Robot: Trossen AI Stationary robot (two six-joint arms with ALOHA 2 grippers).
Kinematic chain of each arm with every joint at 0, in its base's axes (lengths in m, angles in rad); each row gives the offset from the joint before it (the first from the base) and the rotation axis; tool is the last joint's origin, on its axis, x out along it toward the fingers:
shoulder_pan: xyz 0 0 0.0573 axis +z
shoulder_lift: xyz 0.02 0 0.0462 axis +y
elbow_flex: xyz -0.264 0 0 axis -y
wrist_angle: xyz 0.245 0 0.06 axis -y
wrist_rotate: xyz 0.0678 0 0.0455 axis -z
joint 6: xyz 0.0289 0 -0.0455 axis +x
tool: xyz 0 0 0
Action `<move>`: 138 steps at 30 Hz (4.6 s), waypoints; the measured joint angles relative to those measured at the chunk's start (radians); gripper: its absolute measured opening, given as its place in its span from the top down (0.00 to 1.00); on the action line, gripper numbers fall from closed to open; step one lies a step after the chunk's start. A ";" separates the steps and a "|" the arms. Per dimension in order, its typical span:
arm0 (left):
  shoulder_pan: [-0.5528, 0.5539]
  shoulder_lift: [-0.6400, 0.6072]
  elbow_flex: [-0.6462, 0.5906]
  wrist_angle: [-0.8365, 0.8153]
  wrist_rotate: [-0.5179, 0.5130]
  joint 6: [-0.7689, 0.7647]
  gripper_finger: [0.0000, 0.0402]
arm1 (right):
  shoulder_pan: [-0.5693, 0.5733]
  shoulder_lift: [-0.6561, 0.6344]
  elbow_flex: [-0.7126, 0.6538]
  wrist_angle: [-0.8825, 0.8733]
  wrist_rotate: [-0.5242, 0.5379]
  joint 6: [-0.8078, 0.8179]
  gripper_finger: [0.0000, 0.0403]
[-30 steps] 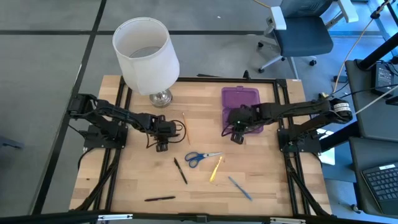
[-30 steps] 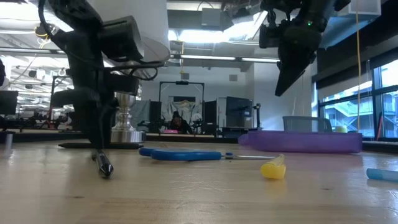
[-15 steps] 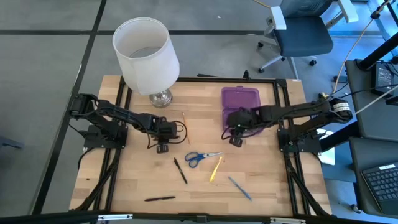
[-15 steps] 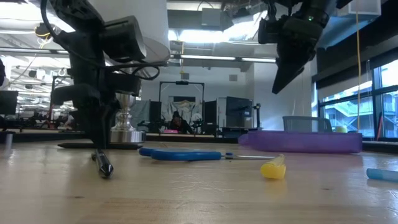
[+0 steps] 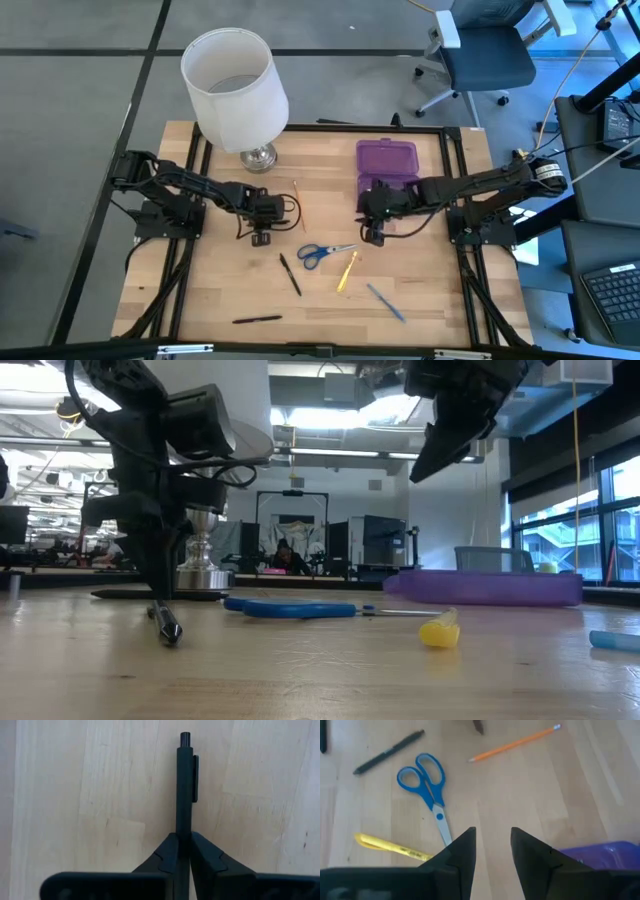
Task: Pick & place school supplies into a supply box
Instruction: Put the top black pen into the purple supply box
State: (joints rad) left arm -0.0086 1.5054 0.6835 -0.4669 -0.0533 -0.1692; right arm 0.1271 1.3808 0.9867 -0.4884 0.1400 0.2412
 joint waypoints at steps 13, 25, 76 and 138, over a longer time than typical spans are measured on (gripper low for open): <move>-0.023 -0.125 0.053 0.306 0.155 0.152 0.94 | 0.031 0.000 -0.085 0.336 -0.002 -0.190 0.68; -0.047 -0.126 0.053 0.738 0.259 0.425 0.94 | 0.066 0.000 -0.093 0.505 -0.002 -0.359 0.68; -0.050 -0.123 0.055 0.956 0.134 0.504 0.87 | 0.066 0.043 -0.093 0.852 -0.091 -0.481 0.85; -0.048 -0.154 0.055 0.507 -0.214 0.333 0.71 | -0.289 0.043 -0.214 -0.114 0.128 -0.067 0.76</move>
State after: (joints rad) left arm -0.0570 1.3518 0.7386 0.0402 -0.2676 0.1638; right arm -0.1616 1.4242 0.7727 -0.6020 0.2676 0.1738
